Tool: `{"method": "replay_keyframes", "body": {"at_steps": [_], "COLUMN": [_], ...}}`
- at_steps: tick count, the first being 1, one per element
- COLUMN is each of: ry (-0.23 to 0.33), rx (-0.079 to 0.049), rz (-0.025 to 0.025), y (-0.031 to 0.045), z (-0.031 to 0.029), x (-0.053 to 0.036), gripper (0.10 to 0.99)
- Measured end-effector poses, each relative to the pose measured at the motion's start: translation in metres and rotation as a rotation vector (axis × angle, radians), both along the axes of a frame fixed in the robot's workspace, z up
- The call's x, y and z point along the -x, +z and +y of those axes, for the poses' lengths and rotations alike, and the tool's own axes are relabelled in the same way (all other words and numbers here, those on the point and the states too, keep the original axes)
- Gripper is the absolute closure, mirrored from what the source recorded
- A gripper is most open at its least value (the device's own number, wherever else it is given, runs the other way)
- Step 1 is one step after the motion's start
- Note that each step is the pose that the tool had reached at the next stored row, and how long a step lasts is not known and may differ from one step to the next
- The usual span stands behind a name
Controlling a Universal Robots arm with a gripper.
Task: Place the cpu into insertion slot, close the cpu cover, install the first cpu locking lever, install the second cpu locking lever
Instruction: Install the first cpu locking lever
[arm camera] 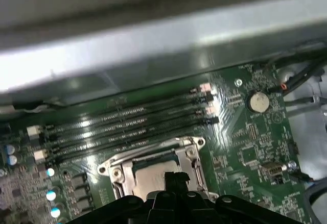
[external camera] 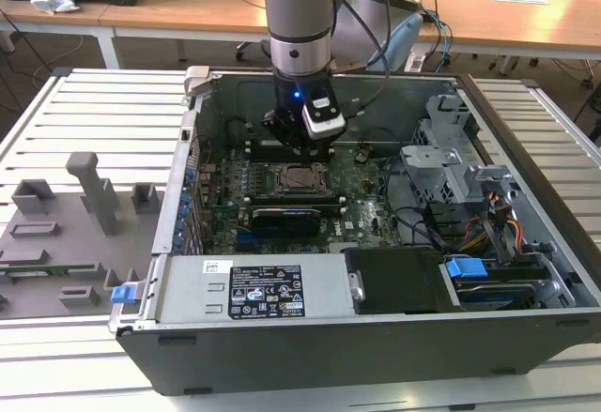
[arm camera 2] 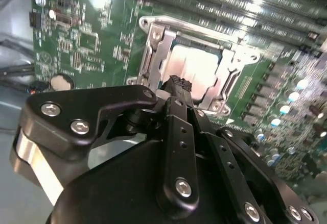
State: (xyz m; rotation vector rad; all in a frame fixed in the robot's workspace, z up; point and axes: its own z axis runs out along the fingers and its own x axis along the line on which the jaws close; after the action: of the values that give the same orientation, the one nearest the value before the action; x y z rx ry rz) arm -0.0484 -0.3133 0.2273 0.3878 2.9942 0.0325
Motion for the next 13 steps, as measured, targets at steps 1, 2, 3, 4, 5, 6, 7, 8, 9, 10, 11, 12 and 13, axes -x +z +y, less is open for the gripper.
{"method": "replay_keyframes", "body": {"at_steps": [1,2,3,4,5,6,7,8,9,10,11,12,13], "ry": [0.0,0.0,0.0,0.0,0.0,0.0,0.0,0.0,0.0,0.0,0.0,0.0,0.0], "rx": [0.0,0.0,0.0,0.001,0.001,0.001,0.001,0.001,0.001,0.001,0.001,0.002,0.002], "rz": [0.0013,0.0025,0.0037,0.0044,0.0051,0.005,0.0051,0.0051,0.0061,0.0126,0.0396,0.0512,0.0515], "y": [0.0,0.0,-0.0001,-0.0001,0.0,-0.0001,-0.0001,-0.0001,0.0,-0.0001,-0.0005,-0.0007,-0.0006], "z": [-0.0026,-0.0049,-0.0067,-0.0081,-0.0088,-0.0089,-0.0089,-0.0089,-0.0089,-0.009,-0.0089,-0.0089,-0.0089], "x": [-0.0004,-0.0009,-0.0011,-0.0013,-0.0015,-0.0015,-0.0015,-0.0015,-0.0015,-0.0017,-0.0022,-0.0024,-0.0024], "gripper": [0.98,0.98,0.98,0.98,0.98,0.98,0.98,0.98,0.98,0.98,0.98,0.98,0.98]}}
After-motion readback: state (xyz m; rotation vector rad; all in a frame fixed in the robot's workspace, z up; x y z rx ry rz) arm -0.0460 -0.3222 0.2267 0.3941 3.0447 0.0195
